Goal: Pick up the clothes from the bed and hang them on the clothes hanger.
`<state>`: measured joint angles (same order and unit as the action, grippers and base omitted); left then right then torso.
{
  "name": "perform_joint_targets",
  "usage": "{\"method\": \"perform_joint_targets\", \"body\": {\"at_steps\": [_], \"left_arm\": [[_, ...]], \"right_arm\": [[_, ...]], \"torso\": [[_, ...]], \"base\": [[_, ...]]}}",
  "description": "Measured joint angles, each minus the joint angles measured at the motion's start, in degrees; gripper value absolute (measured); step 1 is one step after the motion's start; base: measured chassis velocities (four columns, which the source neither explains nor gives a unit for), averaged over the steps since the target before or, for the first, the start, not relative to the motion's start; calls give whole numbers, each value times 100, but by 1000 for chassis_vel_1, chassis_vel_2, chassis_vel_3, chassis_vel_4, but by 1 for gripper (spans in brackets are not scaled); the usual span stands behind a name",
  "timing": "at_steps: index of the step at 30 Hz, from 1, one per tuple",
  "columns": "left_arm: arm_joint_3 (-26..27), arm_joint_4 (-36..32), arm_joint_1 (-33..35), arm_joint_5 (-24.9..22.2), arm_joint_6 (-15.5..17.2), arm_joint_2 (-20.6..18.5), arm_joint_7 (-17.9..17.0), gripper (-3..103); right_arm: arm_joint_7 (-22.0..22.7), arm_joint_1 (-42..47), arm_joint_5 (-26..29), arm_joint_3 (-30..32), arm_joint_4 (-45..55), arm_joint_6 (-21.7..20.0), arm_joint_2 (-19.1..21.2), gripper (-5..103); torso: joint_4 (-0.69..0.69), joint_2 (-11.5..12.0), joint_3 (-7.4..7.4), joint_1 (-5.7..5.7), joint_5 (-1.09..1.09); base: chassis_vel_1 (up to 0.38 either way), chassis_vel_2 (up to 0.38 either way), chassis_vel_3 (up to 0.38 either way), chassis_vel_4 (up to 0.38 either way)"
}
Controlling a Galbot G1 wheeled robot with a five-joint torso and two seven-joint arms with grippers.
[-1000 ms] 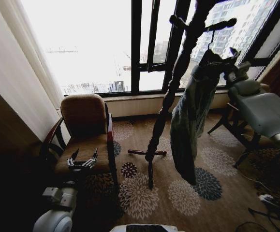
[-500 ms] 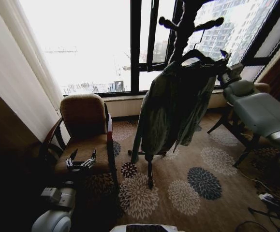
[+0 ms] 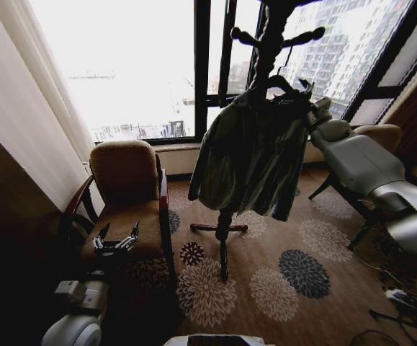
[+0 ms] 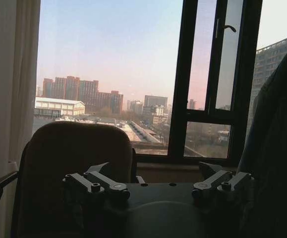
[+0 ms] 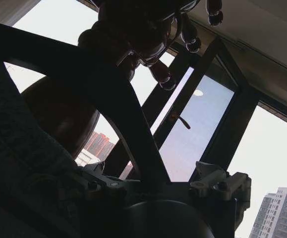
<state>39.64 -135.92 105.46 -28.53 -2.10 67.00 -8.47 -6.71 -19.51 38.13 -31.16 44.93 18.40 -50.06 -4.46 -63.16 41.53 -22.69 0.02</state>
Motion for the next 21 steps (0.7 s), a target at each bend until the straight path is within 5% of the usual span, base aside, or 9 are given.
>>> {"method": "perform_joint_targets", "body": {"at_steps": [21], "left_arm": [[-49,115,-148,-53,0,-22,17,100]], "right_arm": [[441,541,-318,633,1407,-339,129,100]], "torso": [[1,0,0,0,0]], "base": [[0,0,0,0]]}}
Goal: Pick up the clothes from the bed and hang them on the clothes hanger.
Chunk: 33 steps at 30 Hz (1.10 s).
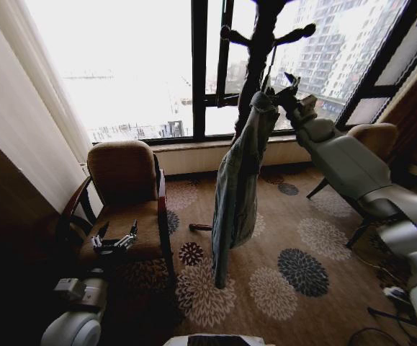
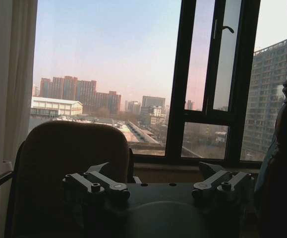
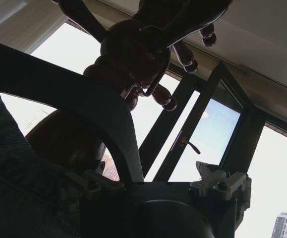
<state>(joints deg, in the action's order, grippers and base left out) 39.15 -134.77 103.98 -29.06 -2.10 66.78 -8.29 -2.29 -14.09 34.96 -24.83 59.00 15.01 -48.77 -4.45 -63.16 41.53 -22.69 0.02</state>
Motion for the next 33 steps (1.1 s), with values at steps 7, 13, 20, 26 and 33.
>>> {"method": "perform_joint_targets", "body": {"at_steps": [7,13,20,26,33], "left_arm": [[100,-6,92,-4,-10,32,19,100],[90,-12,78,-4,-17,28,31,100],[-6,-49,49,41,-7,29,-4,100],[16,-78,85,48,-7,33,-2,100],[-143,-87,65,136,-6,35,-12,100]], "right_arm": [[69,200,-68,208,253,-36,111,100],[172,394,-64,393,738,-135,299,100],[282,718,-45,646,1200,-251,500,100],[395,1325,-43,1071,1661,-367,798,100],[450,1897,-224,1626,2148,-375,1155,100]], "torso": [[0,0,1,-1,-3],[-2,1,0,0,-3],[5,1,1,-1,0],[-1,1,0,0,-3],[-1,1,0,-1,-3]], "base": [[0,0,0,0],[0,0,0,0],[0,0,0,0],[0,0,0,0],[0,0,0,0]]}}
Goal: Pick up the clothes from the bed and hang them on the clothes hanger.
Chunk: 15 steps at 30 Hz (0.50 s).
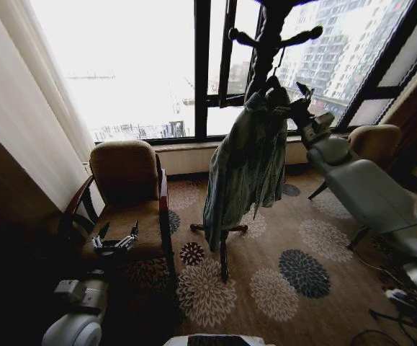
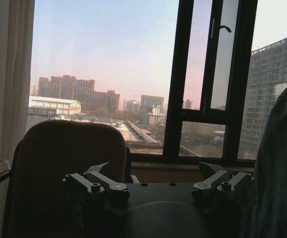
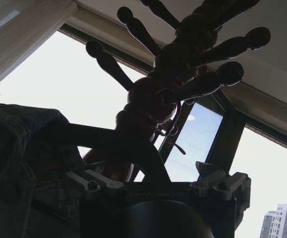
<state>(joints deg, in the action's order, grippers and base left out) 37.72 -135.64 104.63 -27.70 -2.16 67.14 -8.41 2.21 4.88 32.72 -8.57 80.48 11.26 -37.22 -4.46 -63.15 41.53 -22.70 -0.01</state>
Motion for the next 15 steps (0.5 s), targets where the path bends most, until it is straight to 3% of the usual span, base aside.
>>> {"method": "perform_joint_targets", "body": {"at_steps": [6,10,12,15], "left_arm": [[-54,-26,-26,27,0,10,-20,100],[19,-31,-11,15,-4,19,-21,100],[6,-48,-3,23,-7,20,-20,100],[-23,-74,-14,44,-7,13,-30,100]], "right_arm": [[110,244,16,291,394,-31,254,100],[346,794,140,892,1047,-225,484,100],[536,1396,454,1441,1497,-401,598,100],[631,1826,724,1797,1757,-520,659,100]], "torso": [[1,-1,0,0,1],[1,-1,0,0,1],[-1,-1,-1,1,1],[1,-1,0,1,0]], "base": [[0,0,0,0],[0,0,0,0],[0,0,0,0],[0,0,0,0]]}}
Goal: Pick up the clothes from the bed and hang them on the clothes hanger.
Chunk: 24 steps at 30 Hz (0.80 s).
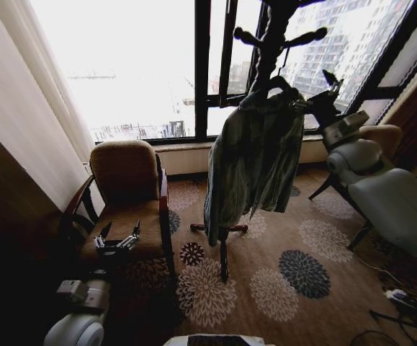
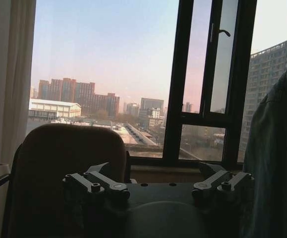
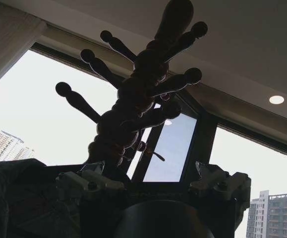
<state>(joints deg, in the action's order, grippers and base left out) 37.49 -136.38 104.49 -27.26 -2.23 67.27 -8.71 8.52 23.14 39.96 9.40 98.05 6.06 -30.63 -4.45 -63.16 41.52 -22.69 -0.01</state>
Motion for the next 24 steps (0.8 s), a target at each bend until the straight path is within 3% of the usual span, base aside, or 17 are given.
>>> {"method": "perform_joint_targets", "body": {"at_steps": [3,4,6,13,21,24], "left_arm": [[-21,-46,-18,47,17,-25,-54,100],[-21,-46,-18,47,17,-25,-54,100],[-15,-60,2,125,16,-35,-62,100],[66,-114,-84,372,-68,-159,-60,100],[97,63,-712,194,-95,-544,-247,100],[6,363,-1289,-81,-53,-961,-366,100]], "right_arm": [[161,1011,538,991,602,-211,71,100],[161,1011,538,991,602,-211,71,100],[318,1675,845,1591,1003,-375,15,100],[825,3075,1305,2475,1895,-713,-407,100],[817,4487,1165,3442,2650,-772,-971,100],[811,5152,1030,3759,2960,-769,-1374,100]], "torso": [[-2,0,0,0,0],[-2,0,0,0,0],[-3,0,0,0,2],[0,0,1,1,1],[-3,0,0,1,2],[-1,0,1,1,3]], "base": [[0,0,0,0],[0,0,0,0],[0,0,0,0],[0,0,0,0],[0,0,0,0],[0,0,0,0]]}}
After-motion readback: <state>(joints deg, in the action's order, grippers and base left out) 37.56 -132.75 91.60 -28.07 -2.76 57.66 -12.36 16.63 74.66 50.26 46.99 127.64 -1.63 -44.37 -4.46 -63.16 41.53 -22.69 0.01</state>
